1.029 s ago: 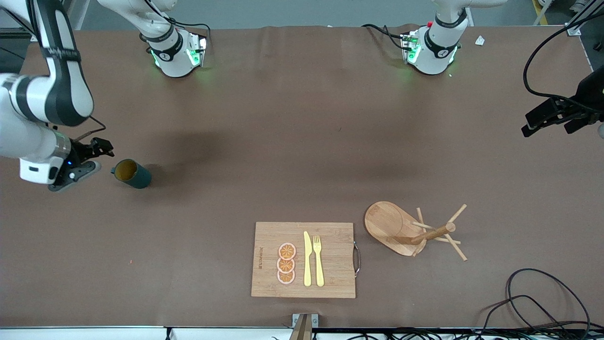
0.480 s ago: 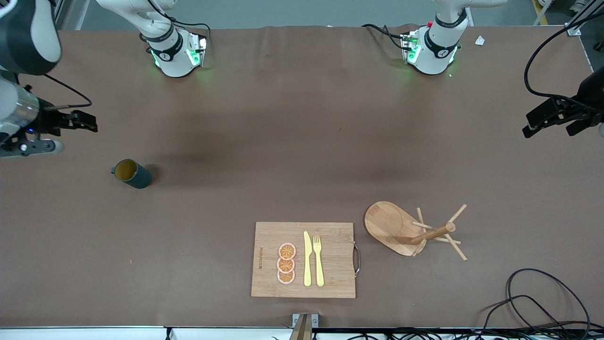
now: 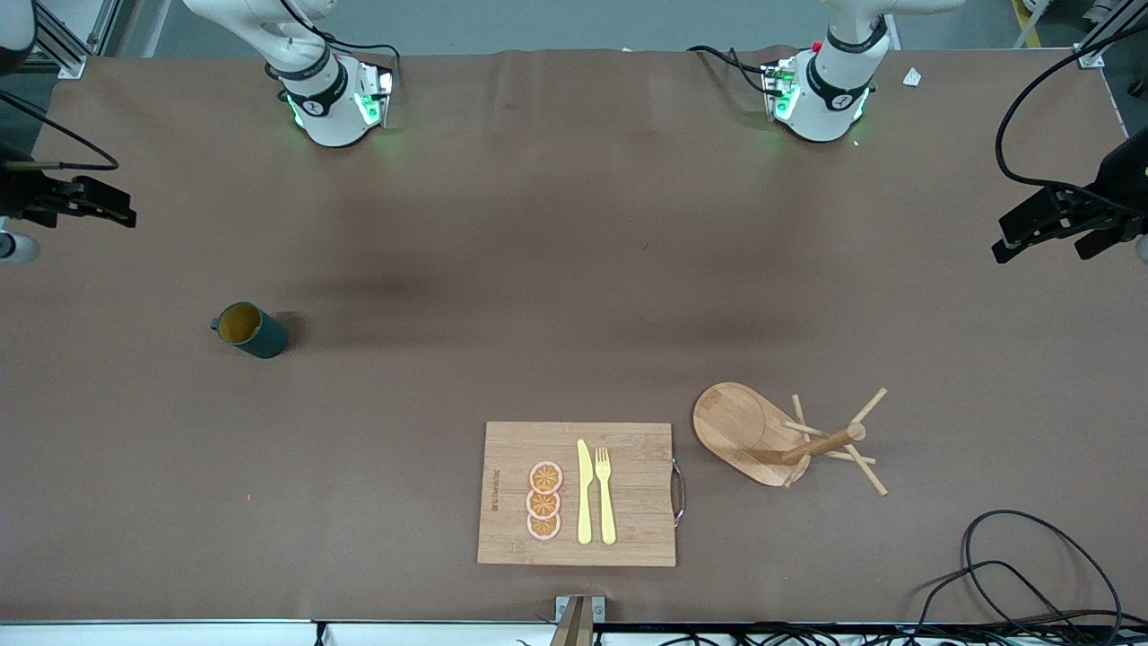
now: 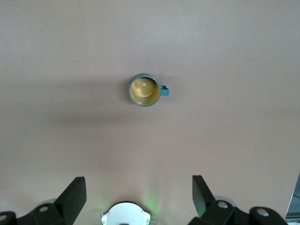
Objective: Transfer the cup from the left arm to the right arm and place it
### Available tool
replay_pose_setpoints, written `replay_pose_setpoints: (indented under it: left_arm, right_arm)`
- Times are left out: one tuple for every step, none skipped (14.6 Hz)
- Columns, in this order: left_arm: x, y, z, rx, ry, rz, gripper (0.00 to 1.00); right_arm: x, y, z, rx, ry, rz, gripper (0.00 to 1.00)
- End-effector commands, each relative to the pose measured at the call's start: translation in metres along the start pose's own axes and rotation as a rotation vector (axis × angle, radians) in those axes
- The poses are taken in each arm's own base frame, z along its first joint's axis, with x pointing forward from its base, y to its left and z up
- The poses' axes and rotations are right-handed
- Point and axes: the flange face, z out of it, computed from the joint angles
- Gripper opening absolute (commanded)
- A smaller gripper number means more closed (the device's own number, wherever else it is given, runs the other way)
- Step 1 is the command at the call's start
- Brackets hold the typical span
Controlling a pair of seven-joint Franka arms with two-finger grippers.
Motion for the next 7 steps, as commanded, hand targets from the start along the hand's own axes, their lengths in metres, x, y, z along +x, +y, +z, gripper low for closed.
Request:
replay_pose_setpoints:
  left_arm:
    - [0.006, 0.003, -0.002, -0.002, 0.019, 0.013, 1.0]
    - [0.007, 0.002, -0.001, 0.0, 0.018, 0.022, 1.0]
    - [0.007, 0.001, -0.001, -0.001, 0.016, 0.02, 1.0]
    - [0.007, 0.001, -0.001, 0.0, 0.019, 0.02, 1.0]
    - [0.007, 0.001, -0.001, 0.0, 0.019, 0.017, 1.0]
    - [0.007, 0.001, -0.001, 0.0, 0.019, 0.014, 1.0]
    - [0.007, 0.003, -0.001, 0.0, 0.019, 0.007, 1.0]
  right_arm:
    - [0.0, -0.001, -0.026, 0.003, 0.015, 0.012, 1.0]
    - [-0.001, -0.005, -0.033, -0.005, 0.004, 0.009, 1.0]
    - [-0.003, -0.008, -0.04, -0.009, 0.003, 0.004, 1.0]
    - [-0.003, -0.005, -0.042, -0.004, 0.006, 0.006, 1.0]
    - [-0.001, -0.002, -0.04, 0.006, 0.002, 0.016, 1.0]
    - [-0.001, -0.002, -0.038, 0.025, 0.0, 0.012, 1.0]
    - [-0.002, -0.001, -0.038, 0.065, 0.001, 0.012, 1.0]
